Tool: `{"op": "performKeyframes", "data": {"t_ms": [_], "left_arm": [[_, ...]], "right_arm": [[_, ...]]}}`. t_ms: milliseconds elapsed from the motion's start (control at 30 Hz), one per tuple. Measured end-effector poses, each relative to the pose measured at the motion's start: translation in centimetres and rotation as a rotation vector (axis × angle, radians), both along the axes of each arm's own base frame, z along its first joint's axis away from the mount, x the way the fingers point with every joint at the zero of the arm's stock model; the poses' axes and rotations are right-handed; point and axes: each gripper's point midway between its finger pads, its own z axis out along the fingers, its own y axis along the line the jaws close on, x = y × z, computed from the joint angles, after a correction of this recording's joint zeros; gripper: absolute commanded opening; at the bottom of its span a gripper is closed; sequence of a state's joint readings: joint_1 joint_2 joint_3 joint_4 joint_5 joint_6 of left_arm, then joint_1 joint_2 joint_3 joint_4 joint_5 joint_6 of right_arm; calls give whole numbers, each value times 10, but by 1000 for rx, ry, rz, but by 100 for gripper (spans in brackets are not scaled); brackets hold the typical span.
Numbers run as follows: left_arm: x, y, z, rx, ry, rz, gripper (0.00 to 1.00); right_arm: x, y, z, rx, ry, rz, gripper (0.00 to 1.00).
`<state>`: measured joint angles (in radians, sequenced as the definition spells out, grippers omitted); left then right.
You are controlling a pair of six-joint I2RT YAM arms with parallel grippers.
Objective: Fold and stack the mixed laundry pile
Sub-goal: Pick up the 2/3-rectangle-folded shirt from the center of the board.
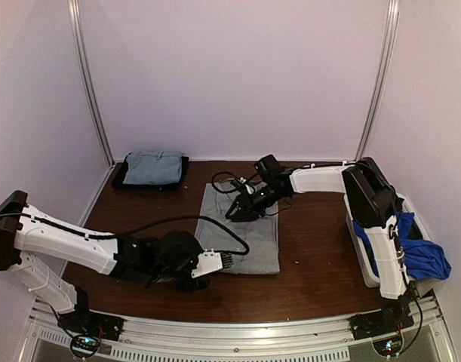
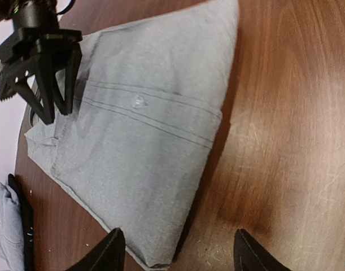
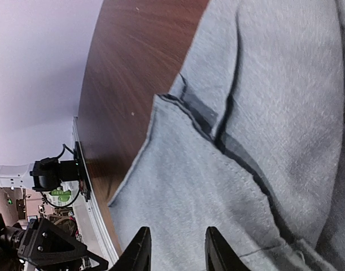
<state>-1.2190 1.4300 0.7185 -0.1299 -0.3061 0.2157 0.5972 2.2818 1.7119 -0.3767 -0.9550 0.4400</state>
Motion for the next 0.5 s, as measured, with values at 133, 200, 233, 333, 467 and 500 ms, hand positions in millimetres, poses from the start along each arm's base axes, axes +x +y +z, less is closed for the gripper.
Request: {"op": "performKeyframes", "data": {"t_ms": [133, 200, 233, 333, 467, 500], "left_arm": [[-2, -4, -31, 163, -87, -54, 63], [3, -7, -39, 213, -134, -59, 60], [9, -9, -42, 234, -166, -56, 58], [22, -16, -45, 275, -244, -40, 47], [34, -21, -43, 304, -320, -26, 19], [36, -22, -41, 308, -330, -26, 9]], "right_arm": [[-11, 5, -41, -53, 56, 36, 34], [-9, 8, -39, -51, 42, 48, 34], [-8, 8, -39, -58, 34, 49, 34], [-10, 9, -42, -66, 26, 66, 33], [-11, 10, -43, -66, 6, 86, 33], [-12, 9, -44, -65, 1, 90, 33]]}}
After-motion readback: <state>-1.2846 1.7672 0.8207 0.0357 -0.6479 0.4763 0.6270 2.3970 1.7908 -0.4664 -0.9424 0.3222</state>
